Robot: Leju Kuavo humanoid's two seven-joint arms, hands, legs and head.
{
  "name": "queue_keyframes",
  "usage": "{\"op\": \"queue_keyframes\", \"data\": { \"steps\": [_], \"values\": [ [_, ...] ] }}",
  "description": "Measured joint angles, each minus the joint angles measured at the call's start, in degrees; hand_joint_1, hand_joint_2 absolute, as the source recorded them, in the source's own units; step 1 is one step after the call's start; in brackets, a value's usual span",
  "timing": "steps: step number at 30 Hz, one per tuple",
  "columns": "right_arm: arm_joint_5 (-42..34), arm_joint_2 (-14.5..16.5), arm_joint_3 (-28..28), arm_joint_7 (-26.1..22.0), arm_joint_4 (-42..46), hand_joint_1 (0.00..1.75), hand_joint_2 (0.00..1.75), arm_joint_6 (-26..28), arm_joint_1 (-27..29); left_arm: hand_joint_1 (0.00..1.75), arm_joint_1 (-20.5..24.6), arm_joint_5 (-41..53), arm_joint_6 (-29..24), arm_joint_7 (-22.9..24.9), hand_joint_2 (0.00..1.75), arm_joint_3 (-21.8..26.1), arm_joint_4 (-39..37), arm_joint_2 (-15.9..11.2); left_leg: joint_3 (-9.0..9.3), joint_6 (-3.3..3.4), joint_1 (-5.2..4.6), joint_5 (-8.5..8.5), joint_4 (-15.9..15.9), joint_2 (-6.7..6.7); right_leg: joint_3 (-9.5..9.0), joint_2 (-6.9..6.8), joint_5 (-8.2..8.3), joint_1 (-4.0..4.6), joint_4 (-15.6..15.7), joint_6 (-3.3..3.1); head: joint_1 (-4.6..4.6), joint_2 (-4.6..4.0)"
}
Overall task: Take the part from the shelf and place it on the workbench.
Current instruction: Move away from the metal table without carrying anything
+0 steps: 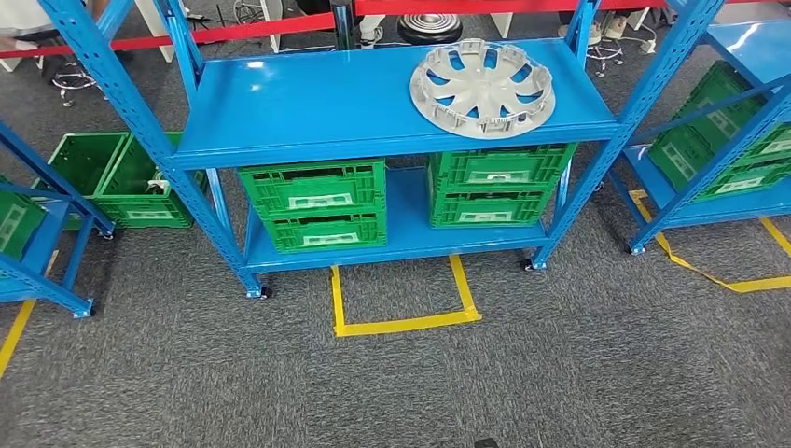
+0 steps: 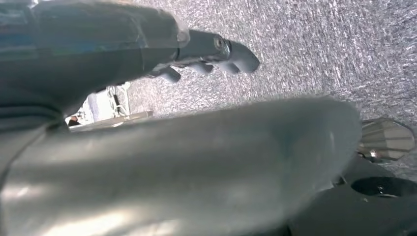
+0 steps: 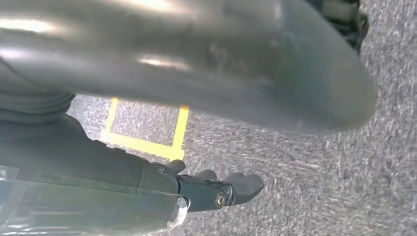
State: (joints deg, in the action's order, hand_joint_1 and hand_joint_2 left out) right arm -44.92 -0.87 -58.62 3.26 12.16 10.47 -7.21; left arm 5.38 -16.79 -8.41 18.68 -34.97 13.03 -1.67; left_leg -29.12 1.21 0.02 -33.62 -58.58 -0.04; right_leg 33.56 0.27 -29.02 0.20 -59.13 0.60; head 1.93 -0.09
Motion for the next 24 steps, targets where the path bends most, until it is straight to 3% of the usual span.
{"op": "queue_keyframes", "data": {
  "steps": [1, 7, 24],
  "values": [
    [0.00, 0.03, 0.00, 0.00, 0.01, 0.00, 1.75, -0.01, -0.02, 0.00, 0.00, 0.00, 0.00, -0.01, 0.00, -0.08, 0.00, 0.00, 0.08, -0.19, 0.00, 0.01, 0.15, 0.00, -0.03, -0.01, -0.06, 0.00, 0.00, -0.11, -0.05, 0.00],
    [0.08, 0.08, -0.02, 0.70, 0.01, 0.00, 1.75, 0.12, -0.02, 0.00, -0.01, -0.04, -0.06, -0.01, 0.00, -0.23, 0.00, -0.04, 0.18, -0.79, -0.01, 0.13, 0.50, 0.00, -0.06, -0.01, -0.17, -0.01, 0.01, -0.30, -0.09, 0.00],
    [0.35, 0.08, -0.13, 2.71, 0.01, 0.00, 1.75, 0.58, -0.01, 0.00, -0.01, -0.56, -0.15, 0.01, 0.00, -1.22, 0.00, -0.10, 0.18, -0.81, -0.09, 0.12, 0.53, 0.01, -0.36, -0.01, -0.15, -0.13, 0.42, -0.28, 0.05, 0.00]
  ]
}}
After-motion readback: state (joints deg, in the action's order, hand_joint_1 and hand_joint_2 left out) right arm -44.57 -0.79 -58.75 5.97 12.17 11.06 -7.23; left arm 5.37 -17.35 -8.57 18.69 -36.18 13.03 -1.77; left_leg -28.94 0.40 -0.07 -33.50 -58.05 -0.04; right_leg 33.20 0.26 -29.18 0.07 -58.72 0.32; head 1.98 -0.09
